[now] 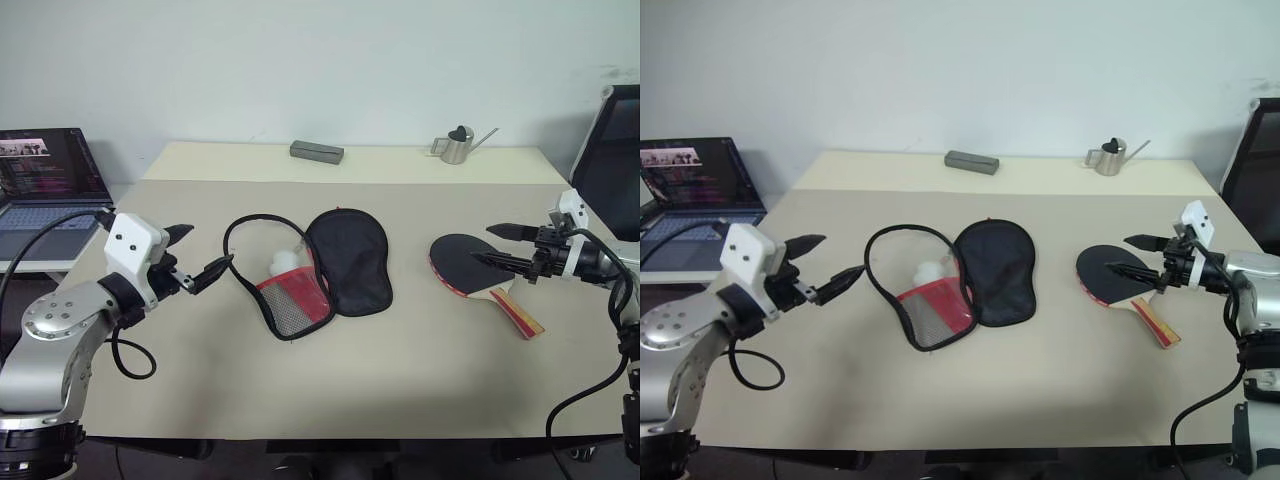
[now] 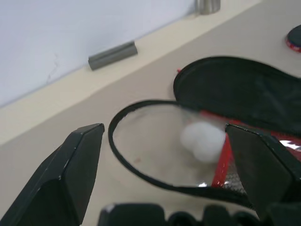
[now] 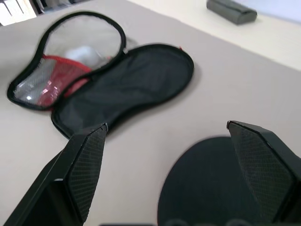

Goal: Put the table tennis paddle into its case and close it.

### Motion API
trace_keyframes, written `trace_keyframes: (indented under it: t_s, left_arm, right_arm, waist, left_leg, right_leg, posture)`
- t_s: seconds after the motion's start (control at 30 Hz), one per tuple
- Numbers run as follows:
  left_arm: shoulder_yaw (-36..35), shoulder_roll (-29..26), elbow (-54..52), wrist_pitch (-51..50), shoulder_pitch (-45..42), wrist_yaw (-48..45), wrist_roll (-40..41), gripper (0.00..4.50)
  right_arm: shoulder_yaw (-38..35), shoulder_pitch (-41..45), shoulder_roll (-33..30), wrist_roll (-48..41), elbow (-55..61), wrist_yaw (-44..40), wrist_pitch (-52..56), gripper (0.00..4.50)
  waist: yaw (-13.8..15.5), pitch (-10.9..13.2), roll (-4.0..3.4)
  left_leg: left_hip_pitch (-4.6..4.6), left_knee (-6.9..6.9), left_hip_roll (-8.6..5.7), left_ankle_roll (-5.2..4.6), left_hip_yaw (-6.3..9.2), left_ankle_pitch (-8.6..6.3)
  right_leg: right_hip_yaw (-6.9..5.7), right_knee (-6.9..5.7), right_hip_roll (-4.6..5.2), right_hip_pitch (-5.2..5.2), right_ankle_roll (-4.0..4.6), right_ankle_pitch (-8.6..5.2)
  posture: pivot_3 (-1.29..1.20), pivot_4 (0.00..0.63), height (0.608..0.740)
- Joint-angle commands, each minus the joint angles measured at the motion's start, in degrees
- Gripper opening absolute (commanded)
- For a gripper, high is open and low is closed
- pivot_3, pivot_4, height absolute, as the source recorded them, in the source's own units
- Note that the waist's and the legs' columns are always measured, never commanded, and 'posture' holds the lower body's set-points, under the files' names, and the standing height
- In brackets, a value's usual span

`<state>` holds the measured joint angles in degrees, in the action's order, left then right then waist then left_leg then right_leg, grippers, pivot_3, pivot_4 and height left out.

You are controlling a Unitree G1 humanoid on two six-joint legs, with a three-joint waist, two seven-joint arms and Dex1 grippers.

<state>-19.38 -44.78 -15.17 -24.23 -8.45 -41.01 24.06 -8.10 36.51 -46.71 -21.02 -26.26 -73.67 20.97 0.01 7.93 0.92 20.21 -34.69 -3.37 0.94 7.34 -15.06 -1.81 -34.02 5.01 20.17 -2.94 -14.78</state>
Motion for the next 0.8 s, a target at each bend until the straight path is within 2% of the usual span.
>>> trace_keyframes:
  t_s: [0.03,0.23,0.53,0.8]
  left_arm:
    - [-2.9,-1.1,0.5,1.5,-0.5,-1.2,0.9,4.5]
    - [-4.4,-1.6,0.6,1.9,0.5,-3.5,2.2,4.5]
    - [-5.4,-2.0,0.2,0.9,0.4,-3.0,3.0,4.5]
    - [-7.2,-3.5,1.5,-1.1,-0.3,-4.7,4.9,4.5]
  right_arm:
    - [-2.0,0.5,-0.8,-1.7,1.9,0.4,1.0,4.46]
    - [-1.9,-0.3,1.2,-3.3,5.7,1.9,2.8,4.46]
    - [-1.8,-3.1,0.2,-5.4,10.8,1.6,5.8,4.46]
    - [2.2,2.6,7.4,-4.4,9.5,7.6,8.3,4.46]
  waist:
    - [0.0,0.0,0.01]
    - [-0.1,0.0,0.01]
    - [0.1,0.0,0.0]
    - [-0.2,0.0,-0.02]
  left_leg:
    - [0.0,0.0,0.0,0.0,0.0,0.0]
    - [-0.01,0.0,0.0,0.0,0.0,0.0]
    - [0.02,0.0,0.0,0.0,0.05,0.0]
    - [-0.04,0.01,0.02,0.0,0.03,0.0]
  right_leg:
    - [0.0,0.0,0.0,0.0,0.0,0.0]
    - [0.0,0.0,0.0,0.0,0.0,-0.01]
    - [-0.03,0.0,0.01,0.0,0.0,-0.01]
    - [-0.02,-0.04,0.0,0.03,0.01,-0.01]
  posture:
    - [0.0,0.15,0.74]
    - [0.0,0.15,0.74]
    - [0.0,0.15,0.74]
    - [0.0,0.15,0.74]
